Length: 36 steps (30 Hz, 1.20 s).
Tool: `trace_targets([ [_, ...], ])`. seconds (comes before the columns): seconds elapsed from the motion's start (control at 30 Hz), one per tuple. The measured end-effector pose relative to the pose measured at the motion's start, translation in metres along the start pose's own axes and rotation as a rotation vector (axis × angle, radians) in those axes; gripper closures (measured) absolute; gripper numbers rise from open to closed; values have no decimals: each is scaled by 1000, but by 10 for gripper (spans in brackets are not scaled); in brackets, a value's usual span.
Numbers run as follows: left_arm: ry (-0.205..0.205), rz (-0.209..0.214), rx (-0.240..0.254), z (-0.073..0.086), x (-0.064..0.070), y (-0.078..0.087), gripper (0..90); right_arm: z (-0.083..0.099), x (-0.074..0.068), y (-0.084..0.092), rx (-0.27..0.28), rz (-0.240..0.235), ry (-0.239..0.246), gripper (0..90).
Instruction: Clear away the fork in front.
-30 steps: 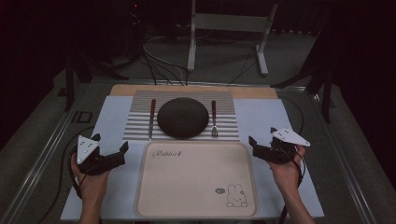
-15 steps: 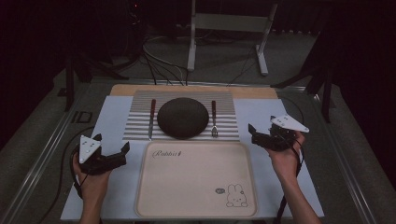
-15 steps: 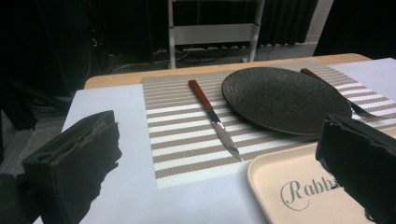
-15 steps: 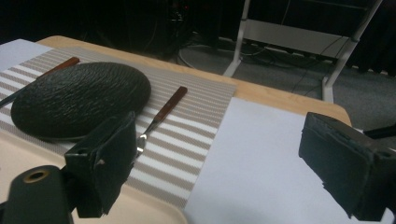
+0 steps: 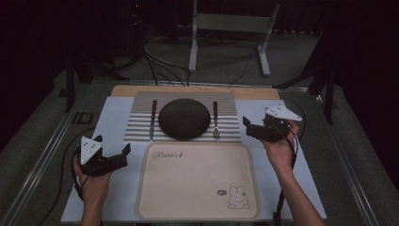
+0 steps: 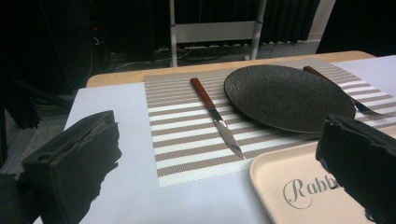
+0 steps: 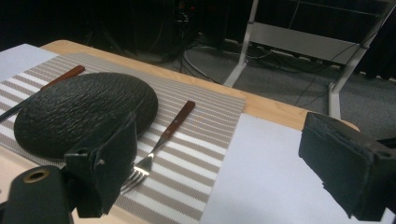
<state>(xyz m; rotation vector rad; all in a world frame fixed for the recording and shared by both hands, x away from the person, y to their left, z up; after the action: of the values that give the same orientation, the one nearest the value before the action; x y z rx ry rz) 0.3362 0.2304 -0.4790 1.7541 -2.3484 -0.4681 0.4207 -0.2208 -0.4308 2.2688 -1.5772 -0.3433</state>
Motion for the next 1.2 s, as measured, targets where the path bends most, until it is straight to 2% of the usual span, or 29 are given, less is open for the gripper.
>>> trace_targets([
  [0.2,-2,-6,-4,0,0,0,2,-4,-2,-10,-12,-12,-16,113],
  [0.97,-3,-11,-13,2,-1,-1,3,-18,-5,-35,-38,-1,-28,114],
  [1.2,-5,-11,-16,2,-1,-1,3,-25,-12,-45,-44,-9,-34,114],
])
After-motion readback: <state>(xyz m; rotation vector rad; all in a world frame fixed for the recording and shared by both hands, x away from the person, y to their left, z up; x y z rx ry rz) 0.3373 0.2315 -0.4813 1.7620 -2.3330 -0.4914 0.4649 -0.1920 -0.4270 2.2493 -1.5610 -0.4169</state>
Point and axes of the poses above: each handheld gripper's, and its own axes: y roughly backward along the jaws, z roughly out of its underside, x roughly to its right, the point moved 8 cm from there along -y, roughly forward along the jaws, and after that the axes turned 4 degrees about -y, right-handed, at the moved point
